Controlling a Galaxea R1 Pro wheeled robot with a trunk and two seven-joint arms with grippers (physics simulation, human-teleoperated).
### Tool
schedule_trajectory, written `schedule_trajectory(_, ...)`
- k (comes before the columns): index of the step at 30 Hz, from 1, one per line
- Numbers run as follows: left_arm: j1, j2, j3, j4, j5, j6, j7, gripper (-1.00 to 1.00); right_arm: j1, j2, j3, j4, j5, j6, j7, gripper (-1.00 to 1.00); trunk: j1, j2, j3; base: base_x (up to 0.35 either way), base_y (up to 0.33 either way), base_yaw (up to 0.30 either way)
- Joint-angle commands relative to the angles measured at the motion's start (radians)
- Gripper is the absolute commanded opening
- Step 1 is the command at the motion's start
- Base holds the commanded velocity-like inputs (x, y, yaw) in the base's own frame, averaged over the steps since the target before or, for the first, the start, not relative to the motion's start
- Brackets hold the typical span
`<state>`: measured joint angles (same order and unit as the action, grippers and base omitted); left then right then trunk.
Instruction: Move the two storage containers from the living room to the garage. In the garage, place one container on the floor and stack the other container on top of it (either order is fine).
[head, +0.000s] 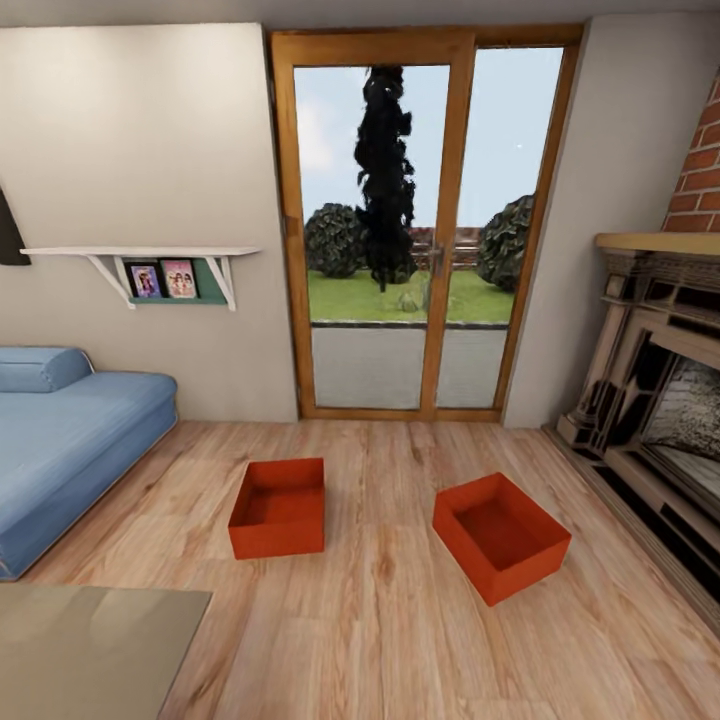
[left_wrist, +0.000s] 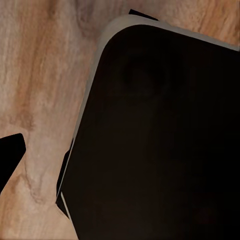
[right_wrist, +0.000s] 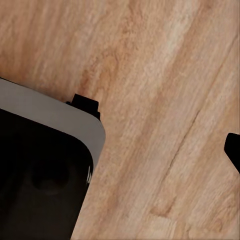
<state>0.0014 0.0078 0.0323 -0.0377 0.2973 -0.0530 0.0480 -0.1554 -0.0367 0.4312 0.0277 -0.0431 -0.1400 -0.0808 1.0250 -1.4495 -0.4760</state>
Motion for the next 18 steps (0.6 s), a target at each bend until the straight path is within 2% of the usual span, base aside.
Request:
schedule_trajectory(1,0.000,0.000,0.003,-0.001,0.002,-0.002,0.001,1.00,-0.001,0.001,0.007,0.003,-0.004,-0.006,-0.002,1.00,0.000,0.000,-0.001,0.021,-0.008,-0.002)
schedule_trajectory(5,0.000,0.000,0.002,-0.001,0.001,-0.001,0.002,1.00,-0.001,0.001,0.007,0.003,-0.004,-0.005,-0.002,1.00,0.000,0.000,-0.001,0.107,-0.004,-0.001)
schedule_trajectory(18,0.000,0.002,0.003,-0.001,0.003,0.001,0.002,1.00,-0.001,0.000,0.008,0.003,-0.004,-0.006,-0.004,1.00,0.000,0.000,-0.001,0.307,0.000,0.000)
